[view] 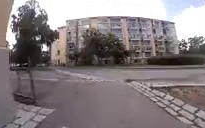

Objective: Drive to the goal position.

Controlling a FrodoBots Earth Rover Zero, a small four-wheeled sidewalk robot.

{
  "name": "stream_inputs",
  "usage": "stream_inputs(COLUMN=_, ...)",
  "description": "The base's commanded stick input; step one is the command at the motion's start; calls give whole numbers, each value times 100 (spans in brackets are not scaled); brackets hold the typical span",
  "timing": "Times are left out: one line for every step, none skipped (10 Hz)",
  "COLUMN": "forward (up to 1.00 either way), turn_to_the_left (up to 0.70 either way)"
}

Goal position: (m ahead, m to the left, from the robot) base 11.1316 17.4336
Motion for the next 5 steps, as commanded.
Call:
stream_inputs(forward=70, turn_to_the_left=0)
stream_inputs(forward=70, turn_to_the_left=0)
stream_inputs(forward=70, turn_to_the_left=0)
stream_inputs(forward=70, turn_to_the_left=0)
stream_inputs(forward=70, turn_to_the_left=0)
